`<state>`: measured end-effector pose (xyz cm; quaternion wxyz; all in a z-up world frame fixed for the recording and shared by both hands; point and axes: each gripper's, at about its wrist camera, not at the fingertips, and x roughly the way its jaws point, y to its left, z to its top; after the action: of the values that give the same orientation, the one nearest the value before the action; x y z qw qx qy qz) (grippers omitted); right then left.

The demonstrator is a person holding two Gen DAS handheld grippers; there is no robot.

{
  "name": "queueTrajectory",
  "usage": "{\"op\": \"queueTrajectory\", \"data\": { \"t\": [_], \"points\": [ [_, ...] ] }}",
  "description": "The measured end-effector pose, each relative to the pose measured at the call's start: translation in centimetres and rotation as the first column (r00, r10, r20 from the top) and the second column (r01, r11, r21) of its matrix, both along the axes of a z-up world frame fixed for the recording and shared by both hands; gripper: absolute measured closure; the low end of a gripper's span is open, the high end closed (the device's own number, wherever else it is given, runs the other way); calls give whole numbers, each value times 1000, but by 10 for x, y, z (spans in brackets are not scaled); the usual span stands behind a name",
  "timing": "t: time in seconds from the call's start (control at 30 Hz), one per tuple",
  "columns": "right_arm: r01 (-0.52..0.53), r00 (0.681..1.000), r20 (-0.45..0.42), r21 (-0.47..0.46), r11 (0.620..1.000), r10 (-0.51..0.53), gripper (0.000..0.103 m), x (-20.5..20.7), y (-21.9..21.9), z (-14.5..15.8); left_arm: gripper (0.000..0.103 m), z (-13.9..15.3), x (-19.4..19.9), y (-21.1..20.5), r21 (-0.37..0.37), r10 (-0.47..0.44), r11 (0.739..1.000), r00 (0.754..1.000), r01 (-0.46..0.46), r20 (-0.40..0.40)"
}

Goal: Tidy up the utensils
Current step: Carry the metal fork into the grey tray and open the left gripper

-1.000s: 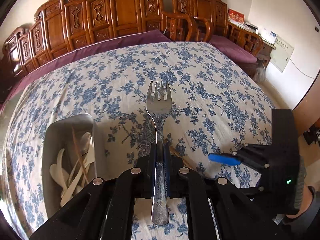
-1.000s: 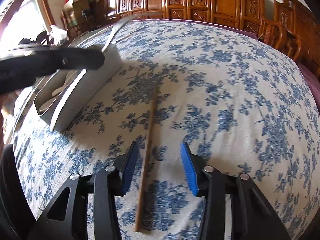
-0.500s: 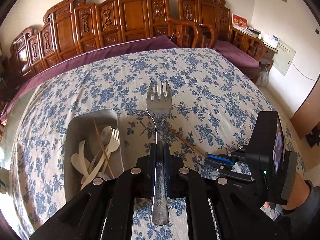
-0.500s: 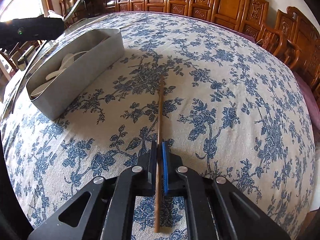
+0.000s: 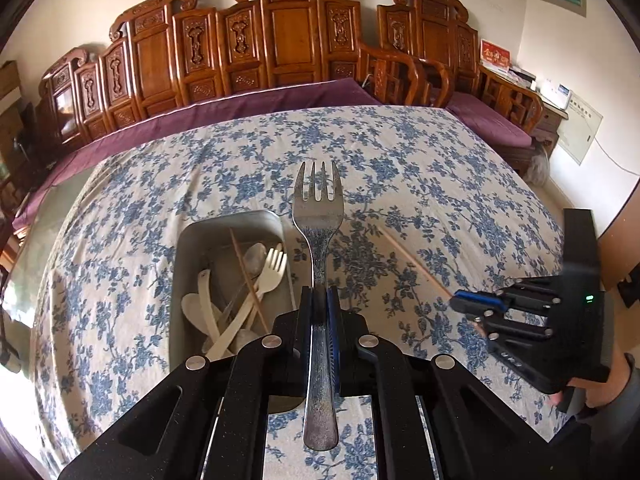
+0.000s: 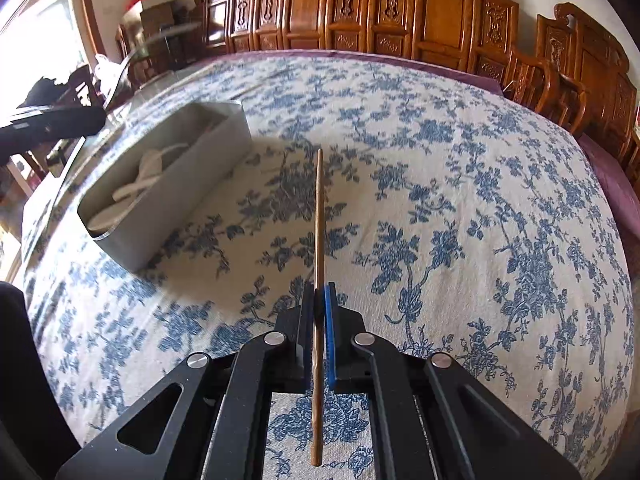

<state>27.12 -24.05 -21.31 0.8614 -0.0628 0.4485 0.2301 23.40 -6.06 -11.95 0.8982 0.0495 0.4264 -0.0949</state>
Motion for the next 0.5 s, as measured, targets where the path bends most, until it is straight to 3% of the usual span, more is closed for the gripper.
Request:
{"op": "queueTrajectory", "data": {
  "t": [0.23, 0.5],
  "points": [
    [0, 998, 69, 57, 998, -4, 97, -10, -2, 29, 97, 0, 5, 24, 11, 42, 999, 999, -42, 7],
    [-11, 996, 93, 65, 998, 5, 97, -12, 2, 37, 97, -13, 24, 47, 45, 83, 996, 997, -82, -6]
  ]
}}
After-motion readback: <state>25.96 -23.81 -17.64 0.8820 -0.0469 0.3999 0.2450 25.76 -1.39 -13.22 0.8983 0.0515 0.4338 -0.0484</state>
